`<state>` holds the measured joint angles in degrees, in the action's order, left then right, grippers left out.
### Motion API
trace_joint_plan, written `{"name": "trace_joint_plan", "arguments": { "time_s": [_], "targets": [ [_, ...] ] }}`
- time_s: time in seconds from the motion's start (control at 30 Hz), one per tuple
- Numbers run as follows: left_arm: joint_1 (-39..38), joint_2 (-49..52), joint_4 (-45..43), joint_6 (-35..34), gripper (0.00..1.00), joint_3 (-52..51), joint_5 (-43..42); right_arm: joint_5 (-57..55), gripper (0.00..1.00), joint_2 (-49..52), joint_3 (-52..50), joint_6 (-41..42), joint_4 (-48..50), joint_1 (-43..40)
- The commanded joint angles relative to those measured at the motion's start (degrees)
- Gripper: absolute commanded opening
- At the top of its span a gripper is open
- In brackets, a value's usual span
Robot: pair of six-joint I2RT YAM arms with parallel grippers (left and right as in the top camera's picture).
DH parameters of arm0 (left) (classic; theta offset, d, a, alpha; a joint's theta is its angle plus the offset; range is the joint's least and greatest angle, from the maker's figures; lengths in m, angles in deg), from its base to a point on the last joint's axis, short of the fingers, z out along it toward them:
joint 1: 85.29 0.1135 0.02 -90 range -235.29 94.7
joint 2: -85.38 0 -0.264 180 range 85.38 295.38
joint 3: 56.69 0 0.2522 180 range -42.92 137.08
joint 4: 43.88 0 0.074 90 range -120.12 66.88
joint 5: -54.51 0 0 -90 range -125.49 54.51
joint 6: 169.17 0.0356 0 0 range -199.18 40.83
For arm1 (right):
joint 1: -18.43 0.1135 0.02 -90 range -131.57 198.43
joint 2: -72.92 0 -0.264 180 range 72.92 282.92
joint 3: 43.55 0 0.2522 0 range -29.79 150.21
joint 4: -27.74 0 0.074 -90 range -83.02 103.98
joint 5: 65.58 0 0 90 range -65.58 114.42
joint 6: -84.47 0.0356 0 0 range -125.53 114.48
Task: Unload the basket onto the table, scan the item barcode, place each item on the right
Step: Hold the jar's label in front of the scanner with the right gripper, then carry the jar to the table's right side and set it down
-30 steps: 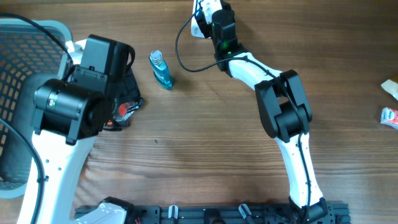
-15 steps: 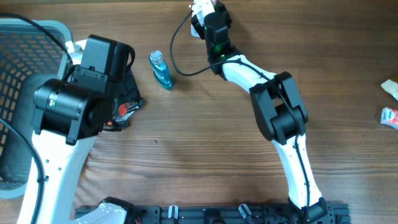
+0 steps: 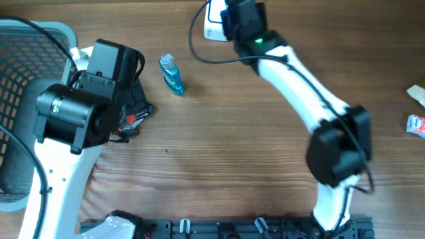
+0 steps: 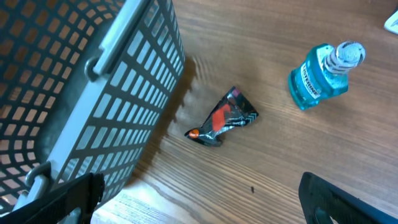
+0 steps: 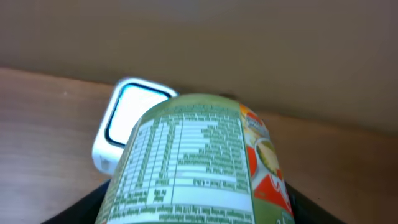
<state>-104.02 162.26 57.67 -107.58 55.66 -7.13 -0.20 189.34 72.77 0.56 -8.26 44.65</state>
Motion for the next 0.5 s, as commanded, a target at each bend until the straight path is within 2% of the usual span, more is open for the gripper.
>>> {"name": "trace_joint_plan", "arguments": {
  "time_s": [0.0, 0.1, 0.17, 0.2, 0.3, 0.37, 0.47],
  "targets": [
    [0.31, -0.04, -0.04, -0.55, 1.0, 0.0, 1.14, -0.85, 0.58, -7.76, 0.72, 22.25, -11.39, -7.19],
    [0.31, -0.04, -0.98, -0.57, 1.0, 0.0, 1.11, 7.58, 0.61, -9.4, 0.72, 36.57, -26.71, -17.86],
    [0.2, -0.04, -2.21, -0.59, 1.0, 0.0, 0.17, 14.47, 0.52, -9.07, 0.42, 43.6, -35.52, -25.77],
    [0.2, -0.04, -2.71, -0.59, 1.0, 0.0, -0.5, 17.09, 0.51, -9.01, -0.09, 45.7, -38.42, -29.83],
    [0.2, -0.04, -3.58, -0.61, 1.0, 0.0, -2.4, 23.26, 0.56, -8.96, -2.82, 46.9, -41.38, -42.07],
    [0.2, -0.04, -3.56, -0.61, 1.0, 0.0, -3.82, 25.11, 0.58, -8.96, -4.46, 47.34, -41.79, -47.32],
    [0.2, -0.04, -4.24, -0.85, 1.0, 0.0, -6.6, 28.15, 0.62, -8.94, -8.46, 52.76, -41.11, -54.97]
  ]
}}
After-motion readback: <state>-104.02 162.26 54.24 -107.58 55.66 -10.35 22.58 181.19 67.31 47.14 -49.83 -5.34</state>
